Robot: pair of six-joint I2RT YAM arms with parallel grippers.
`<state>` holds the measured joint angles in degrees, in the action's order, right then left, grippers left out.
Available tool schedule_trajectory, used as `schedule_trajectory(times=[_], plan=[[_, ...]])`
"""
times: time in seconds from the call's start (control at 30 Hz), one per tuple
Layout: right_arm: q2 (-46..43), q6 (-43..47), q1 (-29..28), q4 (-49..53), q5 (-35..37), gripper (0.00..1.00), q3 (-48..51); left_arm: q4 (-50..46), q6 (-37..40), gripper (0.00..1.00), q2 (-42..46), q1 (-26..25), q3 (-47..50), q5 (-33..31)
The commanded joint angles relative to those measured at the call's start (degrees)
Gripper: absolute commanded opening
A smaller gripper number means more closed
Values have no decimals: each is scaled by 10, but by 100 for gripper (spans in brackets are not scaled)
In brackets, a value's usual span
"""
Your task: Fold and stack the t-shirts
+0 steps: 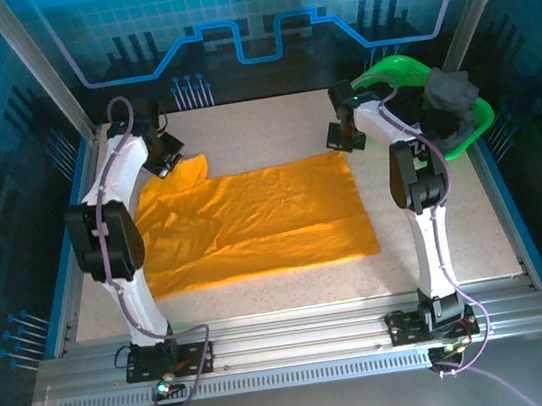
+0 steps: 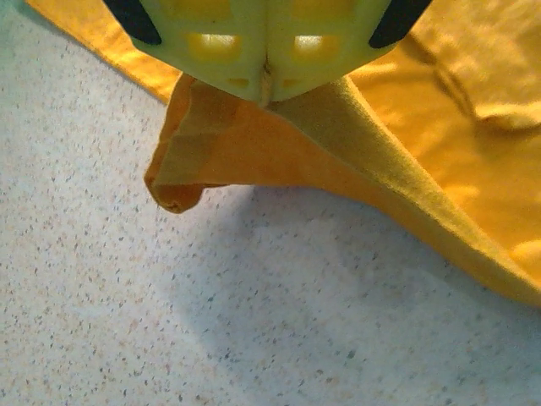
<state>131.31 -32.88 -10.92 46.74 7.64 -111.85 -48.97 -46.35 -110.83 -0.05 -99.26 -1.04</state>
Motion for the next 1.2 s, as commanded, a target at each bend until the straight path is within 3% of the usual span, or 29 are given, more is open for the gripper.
schedule_trajectory(times=[0.0, 0.3, 0.6, 0.87, 1.17], plan=[[-62, 16, -6, -25, -2, 0, 32, 6, -14, 0, 65, 8, 56, 13], [-177, 36, -14, -73, -28, 0, 149, -6, -44, 0, 258, 9, 228, -4], [-309, -21, -23, -82, -12, 0, 342, -54, -82, 0, 449, 14, 397, -29], [-355, -29, -23, -89, -29, 0, 452, -77, -72, 0, 510, 15, 489, -45], [-356, -9, -27, -67, -13, 0, 470, -102, -79, 0, 553, 15, 519, -87]])
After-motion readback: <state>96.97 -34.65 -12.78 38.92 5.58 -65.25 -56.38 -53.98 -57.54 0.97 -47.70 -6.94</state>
